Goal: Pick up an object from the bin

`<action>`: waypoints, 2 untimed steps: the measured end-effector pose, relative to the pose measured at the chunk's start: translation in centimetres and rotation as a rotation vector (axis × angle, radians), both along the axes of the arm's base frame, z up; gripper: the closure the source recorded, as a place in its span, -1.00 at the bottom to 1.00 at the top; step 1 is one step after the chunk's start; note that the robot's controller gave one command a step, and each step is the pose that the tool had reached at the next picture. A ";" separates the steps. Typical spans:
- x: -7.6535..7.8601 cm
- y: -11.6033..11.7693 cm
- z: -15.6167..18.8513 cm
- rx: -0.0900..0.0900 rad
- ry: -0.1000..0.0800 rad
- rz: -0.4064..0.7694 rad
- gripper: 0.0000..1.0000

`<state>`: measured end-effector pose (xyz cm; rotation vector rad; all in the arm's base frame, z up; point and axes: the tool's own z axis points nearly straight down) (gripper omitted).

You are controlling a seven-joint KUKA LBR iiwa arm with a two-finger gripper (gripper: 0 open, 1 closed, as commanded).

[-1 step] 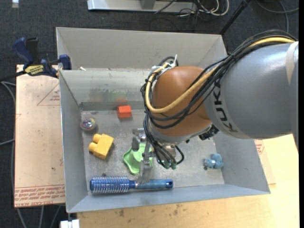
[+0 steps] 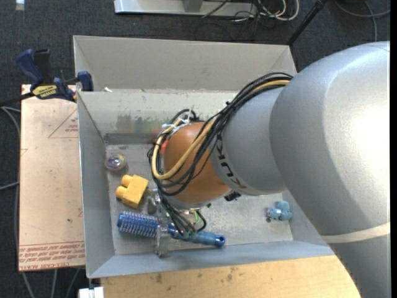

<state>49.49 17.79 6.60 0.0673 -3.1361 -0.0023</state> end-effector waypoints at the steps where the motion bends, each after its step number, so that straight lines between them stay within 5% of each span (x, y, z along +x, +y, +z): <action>1: 0.1 -0.1 0.3 0.000 -0.003 -0.003 1.00; 2: 0.3 3.2 15.6 0.004 -0.013 -0.001 1.00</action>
Offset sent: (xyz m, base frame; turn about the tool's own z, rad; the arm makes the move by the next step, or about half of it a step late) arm 0.0000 0.0000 0.0000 0.0000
